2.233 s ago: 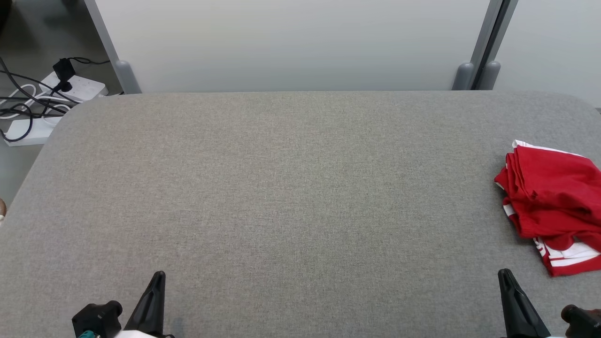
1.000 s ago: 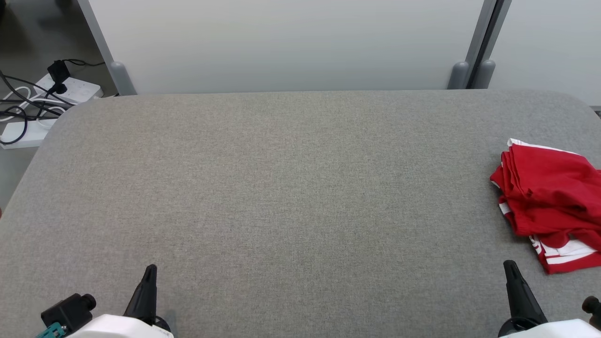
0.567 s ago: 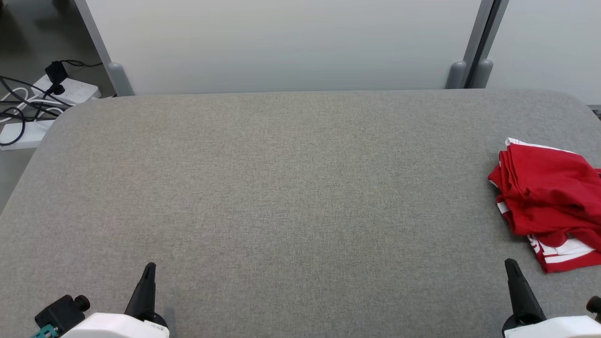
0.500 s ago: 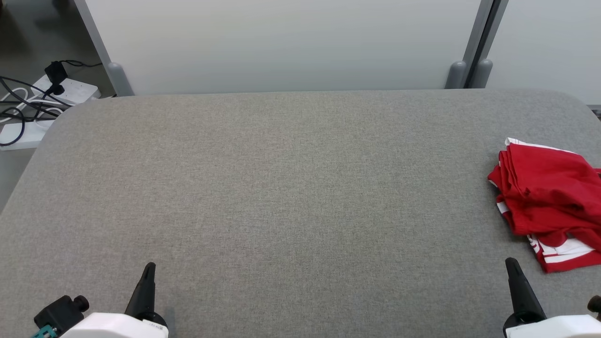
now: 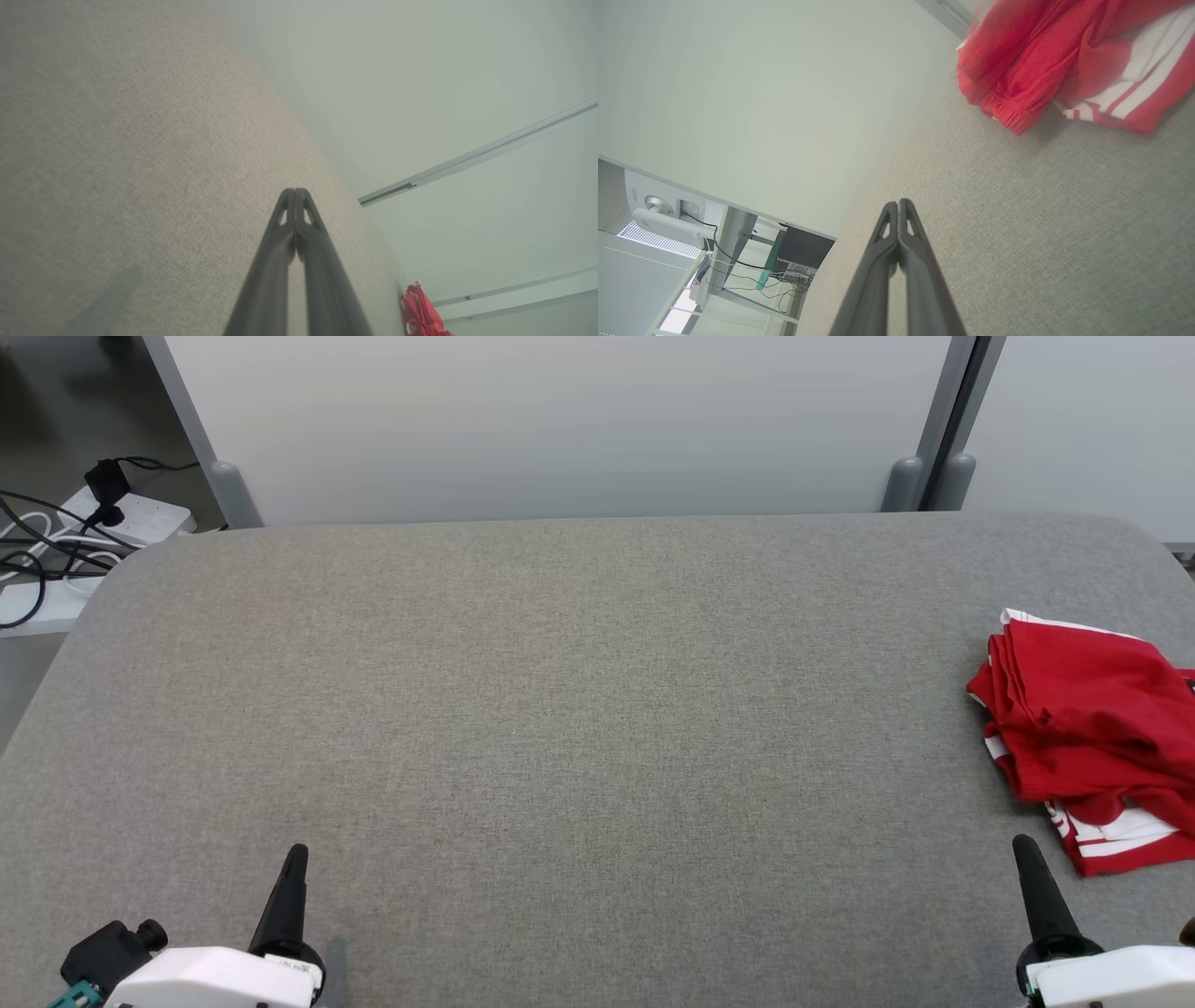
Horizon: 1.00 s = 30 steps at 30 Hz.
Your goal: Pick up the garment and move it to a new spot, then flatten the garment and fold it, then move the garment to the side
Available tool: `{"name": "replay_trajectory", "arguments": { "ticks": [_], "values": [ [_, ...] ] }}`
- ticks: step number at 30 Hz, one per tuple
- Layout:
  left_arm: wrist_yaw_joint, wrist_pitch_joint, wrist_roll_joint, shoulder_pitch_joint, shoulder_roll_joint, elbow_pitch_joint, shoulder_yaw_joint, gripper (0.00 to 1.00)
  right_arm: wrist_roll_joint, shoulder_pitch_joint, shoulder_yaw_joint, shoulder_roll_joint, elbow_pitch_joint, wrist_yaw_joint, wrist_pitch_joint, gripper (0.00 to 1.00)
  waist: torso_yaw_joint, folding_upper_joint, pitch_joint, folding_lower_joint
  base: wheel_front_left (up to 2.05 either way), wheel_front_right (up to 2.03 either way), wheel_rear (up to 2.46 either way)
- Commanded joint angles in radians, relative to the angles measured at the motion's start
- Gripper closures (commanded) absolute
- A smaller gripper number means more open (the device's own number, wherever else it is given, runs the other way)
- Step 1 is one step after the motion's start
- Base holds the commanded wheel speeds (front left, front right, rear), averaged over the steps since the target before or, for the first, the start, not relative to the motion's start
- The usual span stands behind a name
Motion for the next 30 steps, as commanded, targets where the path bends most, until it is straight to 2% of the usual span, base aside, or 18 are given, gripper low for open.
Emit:
{"name": "replay_trajectory", "arguments": {
  "ticks": [1, 30],
  "values": [
    [-0.016, 0.009, -0.032, -0.063, 0.005, -0.019, 0.038, 1.00, 0.043, -0.048, 0.010, -0.021, -0.017, 0.001, 0.008, 1.00, -0.001, 0.0000, 0.000, -0.0001, 0.00, 0.00, 0.00],
    [-0.071, 0.089, -0.292, -0.097, -0.054, -0.004, 0.128, 1.00, 0.363, -0.112, -0.011, -0.024, 0.035, 0.001, 0.067, 1.00, -0.011, 0.0000, 0.000, -0.0001, 0.00, 0.00, 0.00]
  ]
}}
